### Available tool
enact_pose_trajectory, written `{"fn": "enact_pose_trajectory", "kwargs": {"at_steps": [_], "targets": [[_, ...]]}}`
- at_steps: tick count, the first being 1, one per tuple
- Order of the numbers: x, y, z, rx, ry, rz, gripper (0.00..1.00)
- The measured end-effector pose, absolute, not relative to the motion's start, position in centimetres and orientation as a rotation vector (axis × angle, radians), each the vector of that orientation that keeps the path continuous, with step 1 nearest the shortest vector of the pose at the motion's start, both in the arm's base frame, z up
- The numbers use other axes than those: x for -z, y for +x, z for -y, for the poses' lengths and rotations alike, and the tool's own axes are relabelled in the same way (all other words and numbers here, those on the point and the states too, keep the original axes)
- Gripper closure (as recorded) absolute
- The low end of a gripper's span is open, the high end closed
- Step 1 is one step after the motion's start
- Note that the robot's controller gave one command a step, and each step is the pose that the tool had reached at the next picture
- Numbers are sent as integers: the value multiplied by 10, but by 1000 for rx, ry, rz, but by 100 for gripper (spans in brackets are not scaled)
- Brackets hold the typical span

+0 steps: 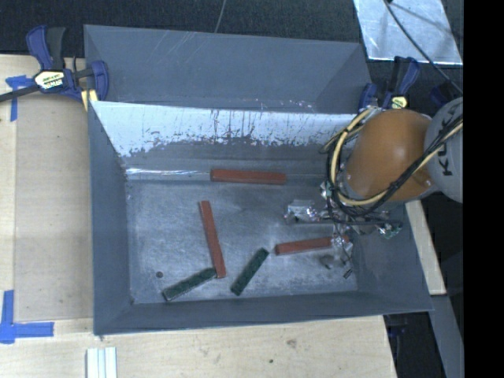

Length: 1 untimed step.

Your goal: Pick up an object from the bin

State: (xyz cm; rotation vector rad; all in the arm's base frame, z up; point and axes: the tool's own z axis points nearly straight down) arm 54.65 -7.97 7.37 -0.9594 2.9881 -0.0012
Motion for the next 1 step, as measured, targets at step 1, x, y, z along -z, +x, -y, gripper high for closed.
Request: {"fn": "enact_pose_trajectory", "kwargs": {"at_steps": [1], "targets": [[-73,563,105,1,-1373,-2822,100]]}}
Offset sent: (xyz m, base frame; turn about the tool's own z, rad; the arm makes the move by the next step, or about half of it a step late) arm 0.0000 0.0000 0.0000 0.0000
